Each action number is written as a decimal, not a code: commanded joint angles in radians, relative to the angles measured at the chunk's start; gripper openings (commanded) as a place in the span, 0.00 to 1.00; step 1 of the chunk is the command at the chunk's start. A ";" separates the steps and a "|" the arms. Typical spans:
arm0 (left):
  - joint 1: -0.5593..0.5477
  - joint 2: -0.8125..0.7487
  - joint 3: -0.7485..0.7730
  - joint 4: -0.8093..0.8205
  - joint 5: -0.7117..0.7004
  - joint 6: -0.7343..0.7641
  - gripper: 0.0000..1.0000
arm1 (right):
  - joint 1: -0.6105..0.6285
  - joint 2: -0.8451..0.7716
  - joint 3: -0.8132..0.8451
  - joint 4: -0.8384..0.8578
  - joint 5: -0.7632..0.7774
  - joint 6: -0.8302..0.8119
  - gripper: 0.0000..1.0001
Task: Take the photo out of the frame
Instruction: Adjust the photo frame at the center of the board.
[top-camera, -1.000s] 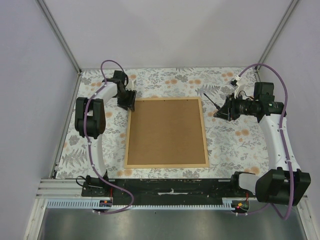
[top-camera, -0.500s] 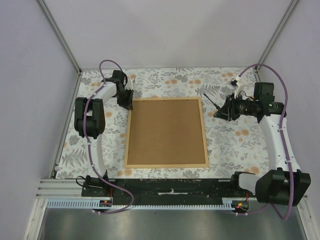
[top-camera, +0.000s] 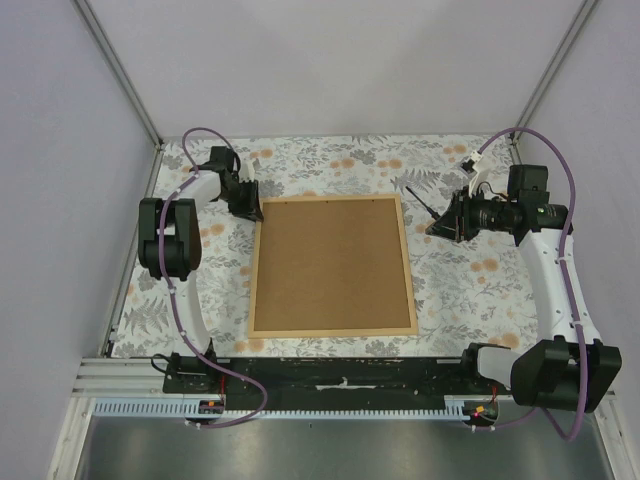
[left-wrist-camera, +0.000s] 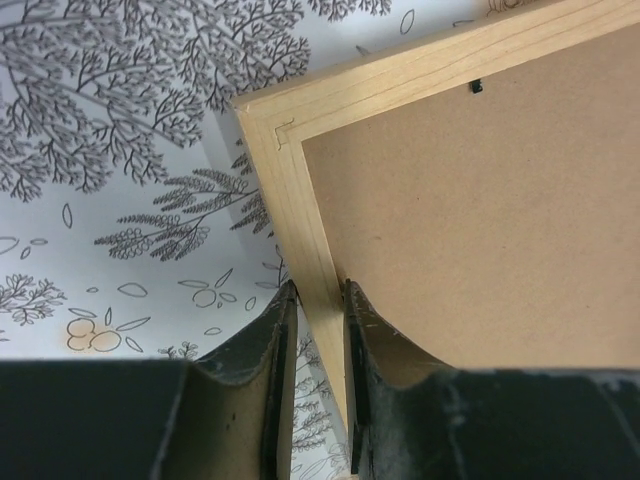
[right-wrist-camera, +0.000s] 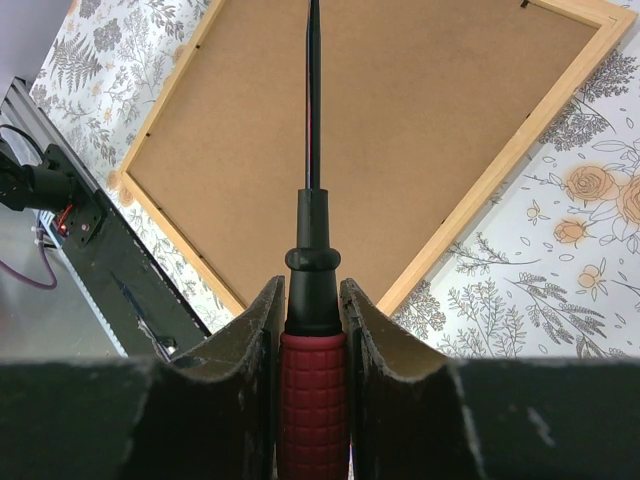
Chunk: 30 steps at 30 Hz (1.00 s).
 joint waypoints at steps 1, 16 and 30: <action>0.048 -0.103 -0.072 0.090 0.176 -0.062 0.02 | -0.003 -0.018 0.001 0.029 -0.036 0.003 0.00; 0.097 -0.263 -0.077 0.159 0.242 -0.073 0.68 | -0.003 -0.018 0.001 0.029 -0.037 0.002 0.00; -0.076 0.005 0.377 -0.062 0.102 0.515 0.83 | -0.011 -0.018 0.001 0.029 -0.034 -0.001 0.00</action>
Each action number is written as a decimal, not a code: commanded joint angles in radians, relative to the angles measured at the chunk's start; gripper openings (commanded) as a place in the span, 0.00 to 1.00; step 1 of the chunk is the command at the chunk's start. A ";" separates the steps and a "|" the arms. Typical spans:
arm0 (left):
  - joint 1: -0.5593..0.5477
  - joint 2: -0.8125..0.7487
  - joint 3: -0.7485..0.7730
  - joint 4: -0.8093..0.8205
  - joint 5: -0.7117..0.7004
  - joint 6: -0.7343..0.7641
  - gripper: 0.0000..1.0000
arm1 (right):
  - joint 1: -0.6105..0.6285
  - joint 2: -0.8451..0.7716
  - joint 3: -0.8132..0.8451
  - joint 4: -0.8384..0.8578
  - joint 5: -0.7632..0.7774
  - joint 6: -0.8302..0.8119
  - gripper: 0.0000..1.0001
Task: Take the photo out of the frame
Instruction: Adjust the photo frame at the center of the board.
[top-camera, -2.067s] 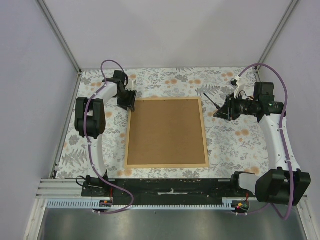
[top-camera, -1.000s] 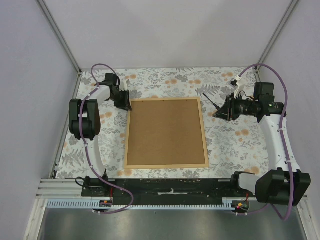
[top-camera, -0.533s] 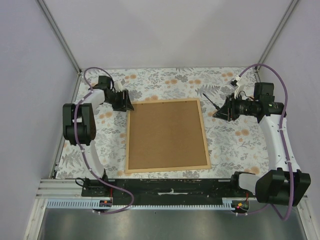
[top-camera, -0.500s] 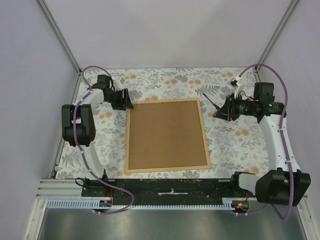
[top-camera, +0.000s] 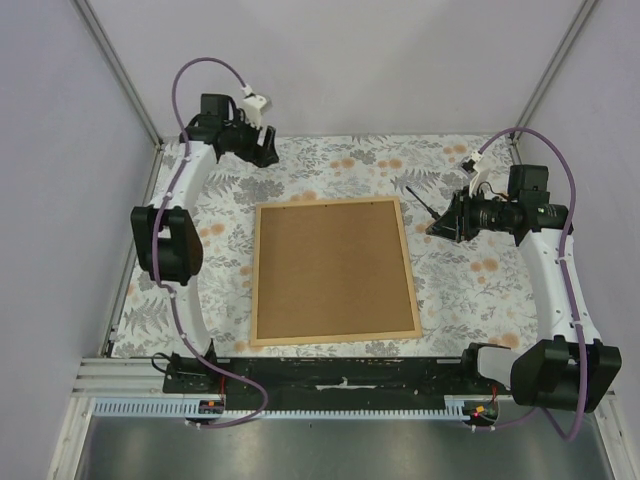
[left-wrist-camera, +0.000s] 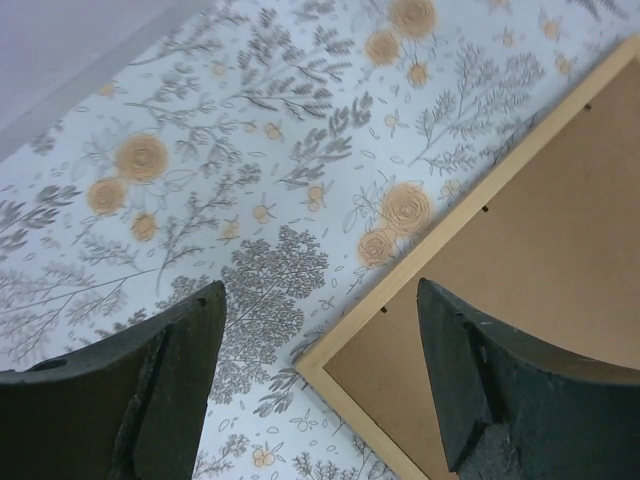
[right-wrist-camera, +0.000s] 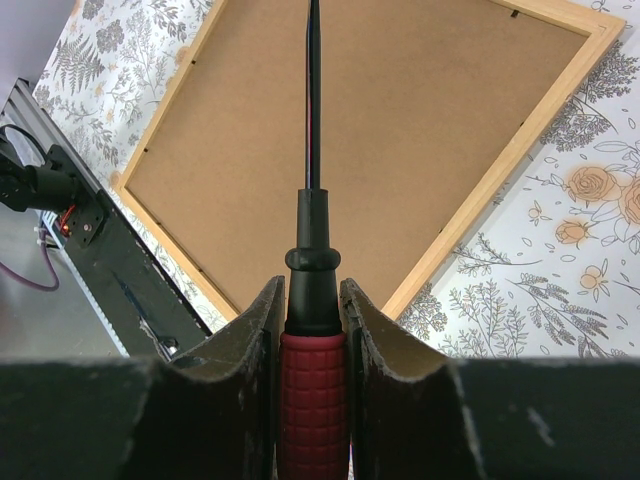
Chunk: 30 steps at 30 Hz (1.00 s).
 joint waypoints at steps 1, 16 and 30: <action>-0.082 0.098 0.018 -0.120 -0.098 0.300 0.83 | -0.009 -0.019 0.000 0.030 -0.026 -0.003 0.00; -0.240 0.217 -0.015 -0.136 -0.267 0.595 0.82 | -0.015 -0.015 -0.001 0.033 -0.020 -0.007 0.00; -0.260 0.397 0.141 -0.279 -0.308 0.574 0.63 | -0.018 -0.015 -0.003 0.037 -0.019 -0.004 0.00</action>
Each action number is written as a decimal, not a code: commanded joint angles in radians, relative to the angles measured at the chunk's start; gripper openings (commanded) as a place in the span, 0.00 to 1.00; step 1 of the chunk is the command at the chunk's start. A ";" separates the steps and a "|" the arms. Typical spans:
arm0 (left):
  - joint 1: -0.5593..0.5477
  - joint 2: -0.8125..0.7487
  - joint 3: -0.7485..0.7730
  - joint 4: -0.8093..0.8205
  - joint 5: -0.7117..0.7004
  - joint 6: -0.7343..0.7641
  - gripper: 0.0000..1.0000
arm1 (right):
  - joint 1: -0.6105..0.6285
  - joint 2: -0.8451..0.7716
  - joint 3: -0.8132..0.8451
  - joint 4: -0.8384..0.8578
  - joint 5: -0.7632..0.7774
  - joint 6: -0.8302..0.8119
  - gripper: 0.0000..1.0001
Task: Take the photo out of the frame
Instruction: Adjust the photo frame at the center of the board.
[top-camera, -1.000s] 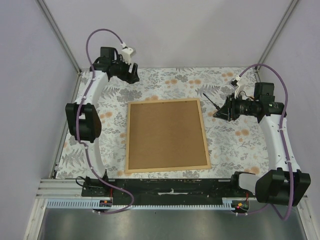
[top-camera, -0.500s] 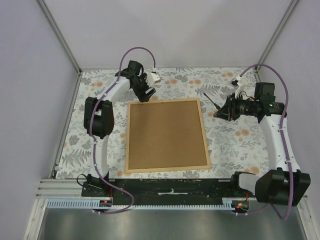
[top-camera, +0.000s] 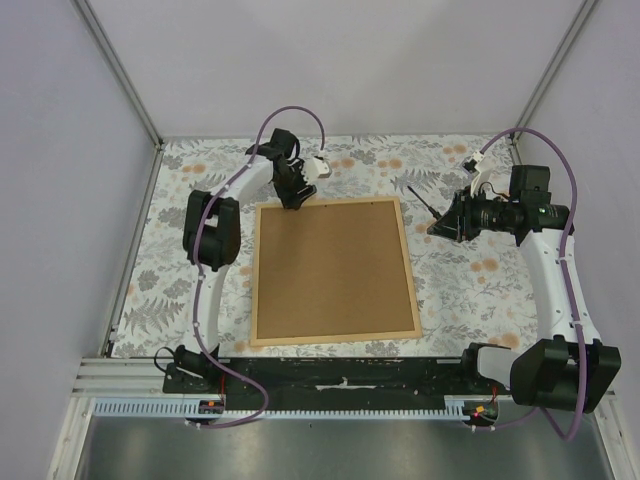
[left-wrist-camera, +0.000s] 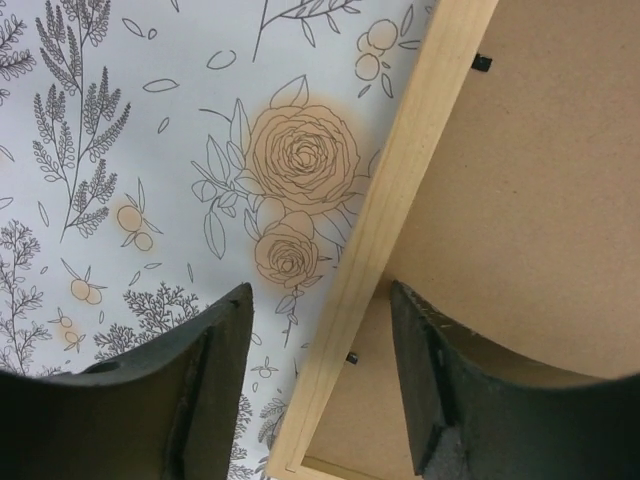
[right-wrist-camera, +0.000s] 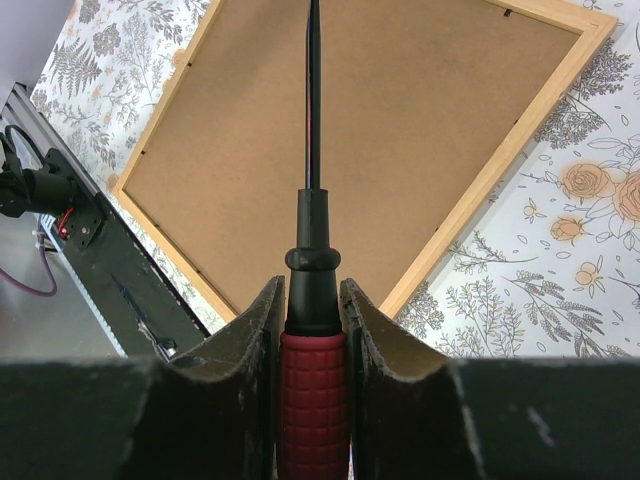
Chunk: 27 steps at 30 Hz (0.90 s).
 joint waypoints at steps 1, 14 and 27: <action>0.000 0.122 0.131 -0.113 -0.049 -0.015 0.61 | -0.006 -0.016 -0.001 0.039 -0.019 -0.004 0.00; 0.085 0.211 0.183 -0.258 -0.130 -0.356 0.35 | -0.006 -0.027 0.001 0.035 -0.036 0.000 0.00; 0.256 0.070 -0.027 -0.169 -0.209 -0.771 0.30 | -0.004 -0.039 -0.001 0.042 -0.037 0.019 0.00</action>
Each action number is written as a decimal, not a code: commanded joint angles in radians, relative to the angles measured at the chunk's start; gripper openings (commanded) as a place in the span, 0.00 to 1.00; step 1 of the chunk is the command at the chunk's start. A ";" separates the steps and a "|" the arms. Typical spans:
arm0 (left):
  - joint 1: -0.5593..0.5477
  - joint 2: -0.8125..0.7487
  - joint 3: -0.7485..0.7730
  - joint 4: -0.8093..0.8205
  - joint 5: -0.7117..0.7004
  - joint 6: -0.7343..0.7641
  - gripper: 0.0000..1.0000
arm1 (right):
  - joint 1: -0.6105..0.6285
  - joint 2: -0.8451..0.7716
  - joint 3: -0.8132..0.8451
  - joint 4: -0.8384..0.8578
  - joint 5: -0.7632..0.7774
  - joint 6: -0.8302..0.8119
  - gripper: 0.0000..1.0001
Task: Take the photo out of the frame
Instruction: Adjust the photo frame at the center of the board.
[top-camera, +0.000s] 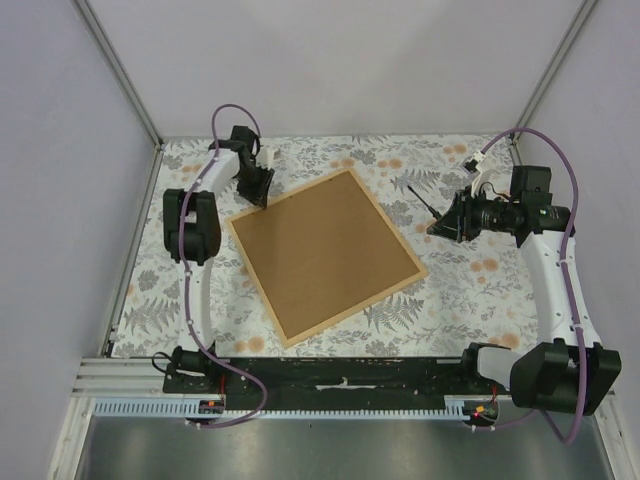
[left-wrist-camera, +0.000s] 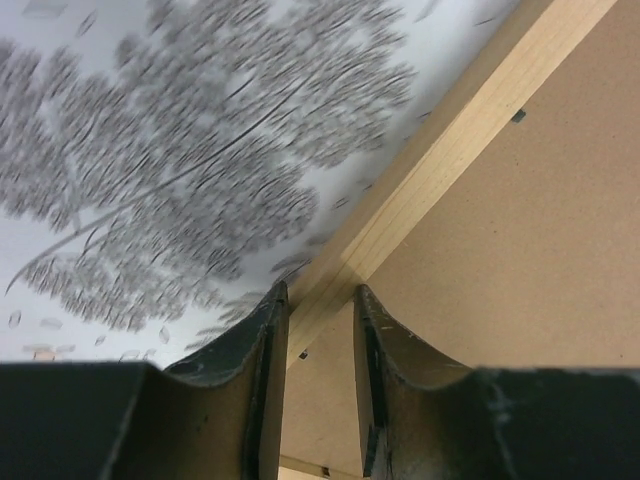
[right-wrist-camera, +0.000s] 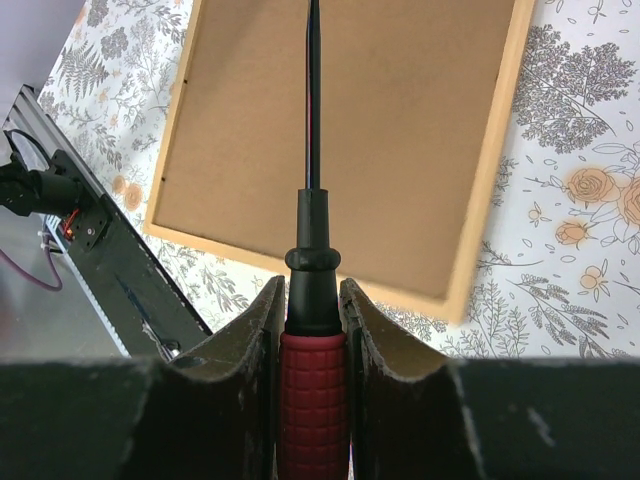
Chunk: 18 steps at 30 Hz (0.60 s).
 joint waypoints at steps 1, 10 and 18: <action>0.088 0.005 -0.129 -0.014 -0.133 -0.227 0.30 | -0.004 -0.026 0.002 0.040 -0.028 0.016 0.00; 0.065 -0.225 -0.499 0.027 0.083 -0.254 0.42 | -0.004 0.005 -0.001 0.040 -0.051 0.021 0.00; 0.027 -0.386 -0.746 0.020 0.285 -0.212 0.63 | 0.082 0.098 0.013 0.028 0.004 0.003 0.00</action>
